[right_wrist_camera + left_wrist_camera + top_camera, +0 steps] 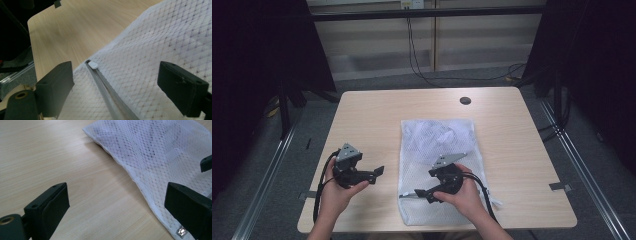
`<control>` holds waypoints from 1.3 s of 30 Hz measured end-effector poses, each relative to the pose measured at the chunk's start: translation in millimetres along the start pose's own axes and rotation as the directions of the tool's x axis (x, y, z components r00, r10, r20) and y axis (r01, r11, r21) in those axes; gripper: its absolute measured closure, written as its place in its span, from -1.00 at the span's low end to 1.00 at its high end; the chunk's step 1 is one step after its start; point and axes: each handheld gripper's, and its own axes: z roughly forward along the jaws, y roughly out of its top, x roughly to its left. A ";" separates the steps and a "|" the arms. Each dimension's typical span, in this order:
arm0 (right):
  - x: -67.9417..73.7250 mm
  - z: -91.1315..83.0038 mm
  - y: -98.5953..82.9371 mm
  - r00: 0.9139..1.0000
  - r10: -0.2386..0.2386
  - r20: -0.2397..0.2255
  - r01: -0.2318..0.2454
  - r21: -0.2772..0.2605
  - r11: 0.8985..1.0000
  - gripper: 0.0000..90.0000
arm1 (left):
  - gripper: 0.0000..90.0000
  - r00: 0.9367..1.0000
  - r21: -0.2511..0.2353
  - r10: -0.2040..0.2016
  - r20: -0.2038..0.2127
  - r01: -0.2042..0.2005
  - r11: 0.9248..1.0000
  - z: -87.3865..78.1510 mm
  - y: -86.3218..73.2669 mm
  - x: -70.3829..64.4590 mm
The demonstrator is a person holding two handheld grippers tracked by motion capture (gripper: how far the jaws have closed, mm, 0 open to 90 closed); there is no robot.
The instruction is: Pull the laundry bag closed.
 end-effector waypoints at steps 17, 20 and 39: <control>7.6 14.6 2.2 0.996 0.061 -0.066 -0.060 0.012 0.998 -0.39 | -0.88 1.000 0.000 -0.003 0.000 0.003 1.000 -0.1 -0.3 0.1; 8.5 18.1 1.5 0.994 0.074 -0.083 -0.071 0.038 0.997 -0.31 | -0.88 1.000 -0.002 -0.005 0.000 0.005 1.000 0.2 -0.3 -0.1; 13.3 36.6 -0.3 0.973 0.198 -0.118 -0.182 0.128 0.975 0.12 | -0.88 1.000 0.006 0.006 0.000 -0.006 1.000 0.5 -0.8 1.4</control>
